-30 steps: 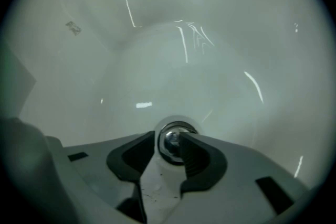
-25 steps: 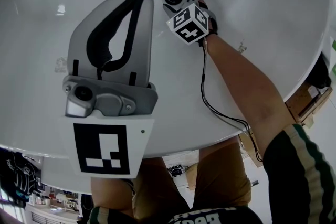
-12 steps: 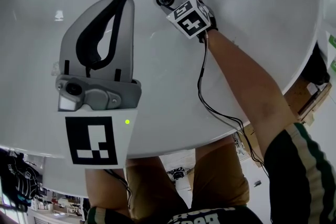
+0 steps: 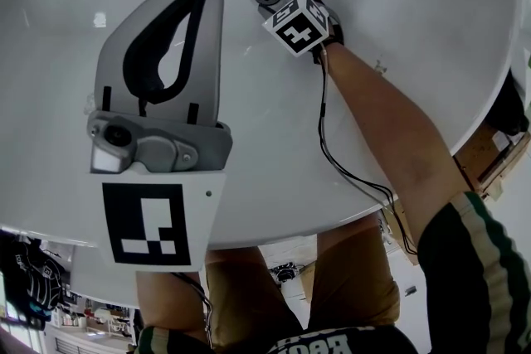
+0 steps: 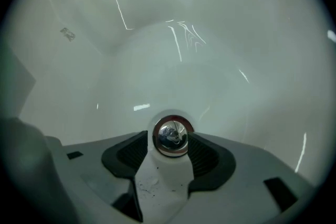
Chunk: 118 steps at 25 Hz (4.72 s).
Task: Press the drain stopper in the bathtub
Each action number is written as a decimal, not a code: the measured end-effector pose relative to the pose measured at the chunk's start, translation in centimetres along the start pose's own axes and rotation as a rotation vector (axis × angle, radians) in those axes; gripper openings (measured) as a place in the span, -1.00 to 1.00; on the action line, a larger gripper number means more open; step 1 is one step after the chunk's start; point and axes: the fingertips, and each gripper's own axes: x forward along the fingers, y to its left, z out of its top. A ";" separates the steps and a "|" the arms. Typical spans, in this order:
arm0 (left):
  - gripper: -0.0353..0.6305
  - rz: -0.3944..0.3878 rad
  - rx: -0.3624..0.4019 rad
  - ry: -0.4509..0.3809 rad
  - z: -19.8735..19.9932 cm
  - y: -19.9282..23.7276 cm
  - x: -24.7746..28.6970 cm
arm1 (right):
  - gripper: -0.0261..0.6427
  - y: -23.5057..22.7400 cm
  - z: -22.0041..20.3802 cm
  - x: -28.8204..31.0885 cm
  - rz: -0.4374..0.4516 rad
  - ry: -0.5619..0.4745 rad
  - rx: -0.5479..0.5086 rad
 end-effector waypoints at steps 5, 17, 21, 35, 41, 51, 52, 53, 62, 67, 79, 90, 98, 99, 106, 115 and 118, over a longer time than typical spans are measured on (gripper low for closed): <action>-0.88 -0.024 0.003 0.005 -0.1 0.0 0.1 | -0.22 -0.3 0.0 1.6 -0.039 0.048 -0.030; -0.88 -0.030 0.035 0.011 -0.2 0.1 0.2 | -0.37 -0.6 0.5 1.8 -0.069 0.021 -0.008; -0.88 -0.032 0.034 0.014 -0.2 0.1 0.3 | -0.40 -0.7 0.5 1.3 -0.086 -0.005 0.040; -0.88 -0.049 0.058 0.032 -0.2 -0.4 -0.2 | -0.36 -0.7 1.4 -0.7 -0.091 0.012 0.024; -0.88 -0.047 0.082 0.071 -2.2 -1.1 0.6 | -0.38 -0.1 1.7 -3.2 -0.049 -0.044 -0.021; -0.88 -0.052 0.037 0.120 -1.1 -2.7 0.7 | -0.44 0.5 6.0 -10.7 -0.014 -0.161 -0.006; -0.88 -0.054 0.037 0.111 -0.3 -2.9 0.6 | -0.44 0.6 6.3 -11.5 -0.015 -0.168 0.002; -0.88 -0.057 0.041 0.105 0.6 -3.1 0.6 | -0.44 0.7 6.5 -12.2 -0.015 -0.174 0.008; -0.88 -0.119 0.075 0.055 7.0 -6.7 -0.2 | -0.46 0.7 7.7 -20.2 -0.039 -0.252 0.053; -0.88 -0.126 0.069 0.035 9.7 -7.8 -1.1 | -0.49 0.6 9.4 -25.3 -0.062 -0.323 0.072; -0.88 -0.110 0.069 0.024 14.6 -11.2 -4.3 | -0.54 2.5 10.4 -37.5 -0.047 -0.525 0.079; -0.88 -0.079 0.056 0.060 18.1 -14.7 -10.4 | -0.66 6.9 11.3 -51.7 -0.006 -0.684 -0.008; -0.88 -0.084 0.081 0.041 25.1 -18.5 -14.8 | -0.81 9.6 12.5 -63.2 0.005 -0.801 -0.076; -0.88 -0.080 0.083 0.034 26.1 -18.7 -15.6 | -0.82 10.0 12.9 -64.6 0.001 -0.820 -0.083; -0.88 -0.066 0.122 -0.002 30.8 -20.5 -19.1 | -0.86 11.7 14.2 -72.9 -0.038 -0.941 -0.117; -0.88 -0.075 0.137 -0.078 35.9 -23.2 -23.2 | -0.87 13.3 13.6 -79.6 -0.040 -1.020 -0.063; -0.88 -0.087 0.147 -0.118 37.4 -24.5 -24.3 | -0.87 14.0 13.4 -81.2 -0.038 -1.049 -0.058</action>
